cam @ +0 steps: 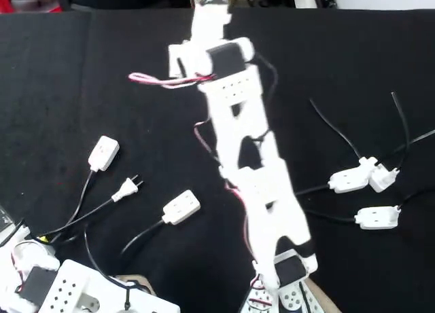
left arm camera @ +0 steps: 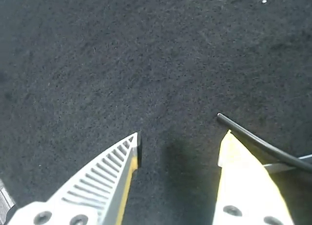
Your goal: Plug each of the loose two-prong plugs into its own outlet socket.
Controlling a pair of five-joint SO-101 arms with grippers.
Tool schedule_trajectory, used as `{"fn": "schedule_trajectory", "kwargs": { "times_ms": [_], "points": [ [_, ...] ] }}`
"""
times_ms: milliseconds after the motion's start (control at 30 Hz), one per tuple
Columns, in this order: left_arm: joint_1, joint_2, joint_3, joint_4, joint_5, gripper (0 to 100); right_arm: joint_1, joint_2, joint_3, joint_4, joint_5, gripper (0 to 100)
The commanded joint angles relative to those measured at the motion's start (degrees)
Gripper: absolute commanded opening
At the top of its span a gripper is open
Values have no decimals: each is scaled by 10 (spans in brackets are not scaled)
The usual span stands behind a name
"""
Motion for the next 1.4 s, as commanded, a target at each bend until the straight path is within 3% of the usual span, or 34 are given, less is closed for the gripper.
{"fn": "schedule_trajectory", "kwargs": {
  "times_ms": [0,200,400,500,700,967,1033,1167,1367],
  "points": [
    [-6,-5,10,5,-2,266,61,-124,123,21,131,12],
    [-4,-5,10,5,-2,266,108,-292,413,20,436,13],
    [-4,-5,10,5,-2,266,85,-397,668,18,765,15],
    [-4,-5,10,5,-2,266,61,-399,758,-14,832,15],
    [-5,-5,10,5,-2,266,-3,-368,865,-95,863,25],
    [-4,-5,10,5,-2,266,-4,-329,827,-62,859,210],
    [-4,-5,10,5,-2,266,3,-330,793,-38,819,216],
    [-4,-5,10,5,-2,266,31,-348,703,19,642,216],
    [-4,-5,10,5,-2,266,102,-368,761,20,207,215]
  ]
}}
